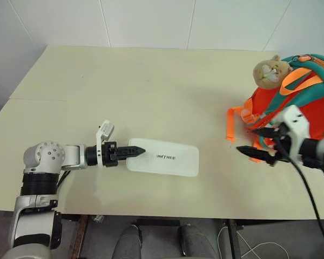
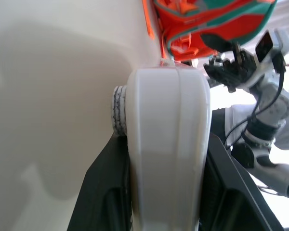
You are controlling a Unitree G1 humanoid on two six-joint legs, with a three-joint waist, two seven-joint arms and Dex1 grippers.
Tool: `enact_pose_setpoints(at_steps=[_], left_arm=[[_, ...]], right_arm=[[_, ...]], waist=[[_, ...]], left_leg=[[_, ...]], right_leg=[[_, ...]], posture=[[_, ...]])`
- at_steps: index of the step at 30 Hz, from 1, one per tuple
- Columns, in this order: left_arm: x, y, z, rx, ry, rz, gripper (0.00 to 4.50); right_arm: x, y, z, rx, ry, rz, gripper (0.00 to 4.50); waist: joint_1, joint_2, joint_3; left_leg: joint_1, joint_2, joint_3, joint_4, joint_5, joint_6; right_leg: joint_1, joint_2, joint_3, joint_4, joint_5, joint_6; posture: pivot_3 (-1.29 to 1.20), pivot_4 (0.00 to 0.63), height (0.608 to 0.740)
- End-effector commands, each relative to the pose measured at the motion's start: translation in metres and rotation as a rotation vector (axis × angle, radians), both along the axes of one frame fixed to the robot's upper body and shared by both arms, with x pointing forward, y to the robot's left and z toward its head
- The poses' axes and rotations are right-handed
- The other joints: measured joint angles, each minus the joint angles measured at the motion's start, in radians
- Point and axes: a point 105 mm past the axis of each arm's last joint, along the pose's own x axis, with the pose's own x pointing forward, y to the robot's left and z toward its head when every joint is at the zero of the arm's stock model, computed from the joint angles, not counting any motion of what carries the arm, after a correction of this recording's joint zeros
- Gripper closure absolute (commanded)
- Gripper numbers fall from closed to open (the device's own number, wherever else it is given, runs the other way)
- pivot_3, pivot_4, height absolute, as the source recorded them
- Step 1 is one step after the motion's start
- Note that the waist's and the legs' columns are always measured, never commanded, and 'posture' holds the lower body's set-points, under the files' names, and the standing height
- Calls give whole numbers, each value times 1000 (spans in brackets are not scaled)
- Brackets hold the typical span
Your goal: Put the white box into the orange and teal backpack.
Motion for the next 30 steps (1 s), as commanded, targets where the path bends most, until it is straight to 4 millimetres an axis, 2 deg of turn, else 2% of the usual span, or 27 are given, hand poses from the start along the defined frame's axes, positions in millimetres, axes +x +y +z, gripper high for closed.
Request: enact_pose_setpoints(at_steps=[1,5,8,12,17,22,25,30], left_arm=[[11,3,9,-12,-41,48,3202],[17,-6,19,-77,-53,37,3203],[21,-8,23,-91,-63,49,3205],[23,-9,28,-113,-69,59,3220],[24,-9,31,-120,-75,81,3220],[24,-6,42,-167,-97,106,3220],[24,-4,46,-179,-108,122,3220],[27,14,62,-214,-159,202,3220]], right_arm=[[-6,-13,20,-1,-72,-55,0],[-8,-33,25,-12,-105,-157,0],[5,-52,27,-26,-183,-286,0],[19,-64,29,-22,-251,-374,0],[44,-58,42,102,-349,-426,0],[68,-43,53,264,-380,-453,0],[78,-40,57,313,-395,-473,905],[83,-26,62,337,-406,-425,2679]], waist=[[0,0,0],[4,0,0],[3,-1,0],[1,0,0],[-2,0,0],[0,0,0],[1,0,1],[1,0,1]], left_leg=[[0,0,0,0,0,0],[-1,0,0,-2,0,0],[-2,0,0,-3,0,0],[-2,0,1,-3,0,0],[-1,0,2,-4,0,-1],[-1,0,2,-5,1,-1],[-2,0,2,-6,1,-1],[-2,0,2,-7,1,-2]], right_leg=[[-1,0,0,0,0,0],[-1,0,0,-1,0,0],[-2,0,0,-2,0,0],[-3,0,1,-1,0,0],[-3,0,2,-1,0,1],[-3,0,1,-1,0,1],[-4,0,1,-1,0,1],[-4,0,1,-1,0,1]], posture=[[0,150,740],[0,150,740],[0,150,740],[0,150,740],[0,150,740],[0,150,740],[0,150,740],[0,150,740]])
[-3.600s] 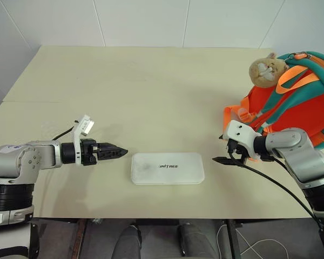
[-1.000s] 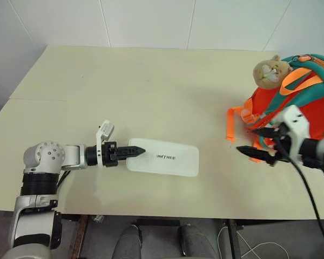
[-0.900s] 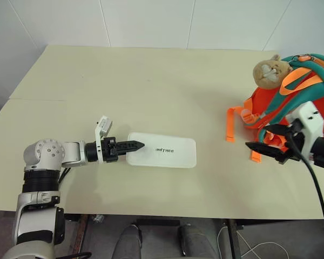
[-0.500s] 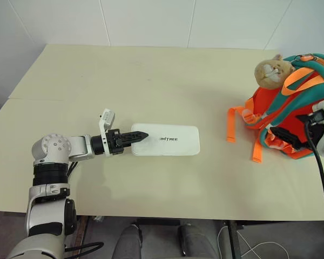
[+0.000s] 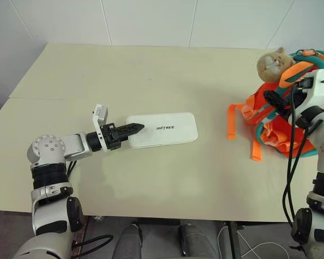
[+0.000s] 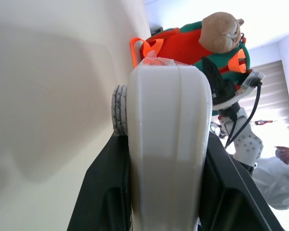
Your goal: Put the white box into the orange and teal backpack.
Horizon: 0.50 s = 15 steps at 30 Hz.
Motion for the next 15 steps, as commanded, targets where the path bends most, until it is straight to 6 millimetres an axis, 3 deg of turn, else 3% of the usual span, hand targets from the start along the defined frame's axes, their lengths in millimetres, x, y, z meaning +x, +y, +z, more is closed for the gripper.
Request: enact_pose_setpoints(at_steps=[1,6,15], left_arm=[[1,12,34,-61,-120,44,3220],[8,32,53,-54,-183,136,3220],[31,85,88,38,-310,368,3220]], right_arm=[[0,6,18,3,-72,24,2992],[1,28,29,4,-104,117,4497],[-22,117,72,-10,-213,530,4500]], waist=[[-1,0,0],[-8,0,0],[-28,1,1]], left_leg=[[0,0,0,0,0,0],[0,0,0,0,1,-1],[0,1,0,-6,2,-3]], right_leg=[[0,0,0,0,0,0],[0,0,0,1,0,0],[-3,0,0,0,0,-1]], posture=[[0,150,740],[0,150,740],[0,150,740]])
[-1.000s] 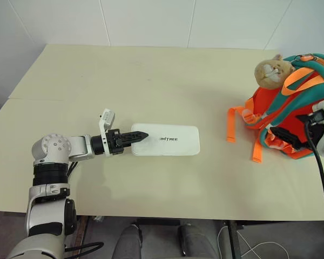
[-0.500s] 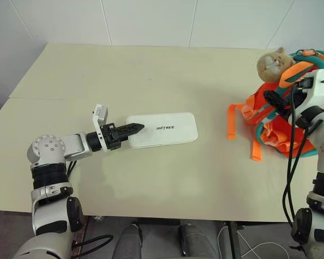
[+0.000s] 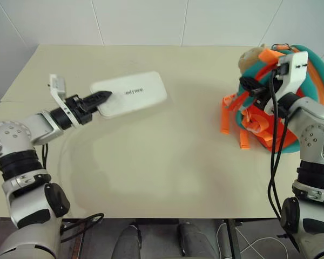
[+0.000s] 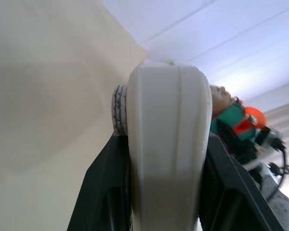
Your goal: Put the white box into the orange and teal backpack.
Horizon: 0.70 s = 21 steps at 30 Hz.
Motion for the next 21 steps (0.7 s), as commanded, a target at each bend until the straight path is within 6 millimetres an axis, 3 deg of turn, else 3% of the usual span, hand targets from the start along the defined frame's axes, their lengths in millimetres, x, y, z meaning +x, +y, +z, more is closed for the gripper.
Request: enact_pose_setpoints(at_steps=[1,5,10,21], left_arm=[[2,13,21,20,-92,42,3220],[2,18,29,52,-127,42,3220],[3,28,38,91,-163,65,3220],[0,34,43,105,-204,46,3220]], right_arm=[[-26,38,32,-35,-121,204,4500],[-42,59,38,-55,-135,326,4500],[-78,89,44,-79,-139,571,4500],[-131,103,39,-126,-120,899,4500]], waist=[[1,0,0],[4,0,0],[2,0,0],[6,0,0]], left_leg=[[0,0,0,-1,0,0],[-2,0,0,-1,0,-1],[-11,1,1,-1,0,-1],[-17,1,0,2,1,0]], right_leg=[[0,0,0,0,0,0],[-3,0,0,0,-2,-1],[-13,0,0,4,-2,-2],[-18,0,-1,6,-2,-2]], posture=[[0,150,740],[0,150,740],[0,150,740],[0,150,740]])
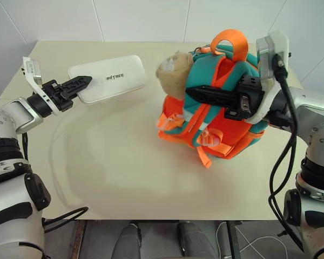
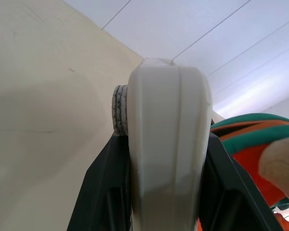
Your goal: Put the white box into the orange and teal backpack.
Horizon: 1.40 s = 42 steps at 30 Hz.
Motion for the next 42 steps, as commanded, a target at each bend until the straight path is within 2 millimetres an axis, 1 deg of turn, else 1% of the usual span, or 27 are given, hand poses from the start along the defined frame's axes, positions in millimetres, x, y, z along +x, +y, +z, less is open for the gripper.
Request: enact_pose_setpoints(at_steps=[1,2,6,9,11,13,17,20,24,28,31,36,42], left_arm=[[-7,7,26,26,-102,1,3220],[-7,7,25,33,-105,1,3220],[-11,11,27,84,-146,-10,3220],[-17,13,30,111,-178,-24,3220],[-21,14,32,133,-224,-36,3220],[-31,14,39,167,-318,-70,3220],[-56,12,48,217,-481,-169,3220],[-65,12,55,227,-599,-182,3220],[-81,6,58,271,-678,-248,3220],[-84,-3,53,329,-681,-292,3220],[-85,-15,50,361,-687,-352,3220],[-88,-34,54,365,-740,-451,3220],[-84,-45,48,412,-728,-532,3220]], right_arm=[[-29,1,7,-47,-102,102,4500],[-32,1,3,-76,-110,114,4500],[-39,-6,-23,-191,-157,146,4500],[-40,-9,-32,-236,-195,161,4500],[-37,-13,-41,-288,-223,157,4500],[-28,-21,-51,-342,-237,125,4500],[-18,-29,-53,-328,-246,78,4500],[-14,-32,-54,-336,-246,58,4500],[-9,-35,-55,-327,-242,37,4500],[-5,-34,-56,-322,-238,27,4500],[0,-34,-57,-316,-230,11,4500],[3,-30,-57,-297,-226,2,4500],[6,-29,-58,-294,-228,-4,4500]], waist=[[-1,0,0],[0,0,0],[1,0,0],[-1,0,0],[-1,0,0],[-1,0,0],[-1,0,0],[2,0,0],[3,0,0],[2,0,0],[2,0,0],[2,-1,0],[-1,-1,0]], left_leg=[[0,0,0,0,0,0],[0,0,0,0,0,0],[0,0,0,0,0,1],[0,0,0,2,0,1],[1,0,0,3,0,1],[1,0,0,4,0,1],[1,0,0,6,0,1],[1,0,-1,7,0,1],[1,0,-1,9,0,2],[1,0,-1,11,0,2],[1,0,-1,13,0,2],[1,0,-1,15,0,3],[2,0,-1,15,0,3]], right_leg=[[0,0,0,0,0,0],[0,0,0,0,0,0],[0,0,0,-1,0,0],[1,0,0,1,0,0],[1,0,0,2,0,0],[2,0,0,2,0,0],[2,0,0,3,0,0],[3,0,0,4,0,0],[4,0,0,3,0,0],[4,0,-1,5,0,1],[5,0,-1,6,0,1],[5,1,0,8,1,1],[5,1,0,9,1,1]], posture=[[0,150,740],[0,150,740],[0,150,740],[0,150,740],[0,150,740],[0,150,740],[0,150,740],[0,150,740],[0,150,740],[0,150,740],[0,150,740],[0,150,740],[0,150,740]])
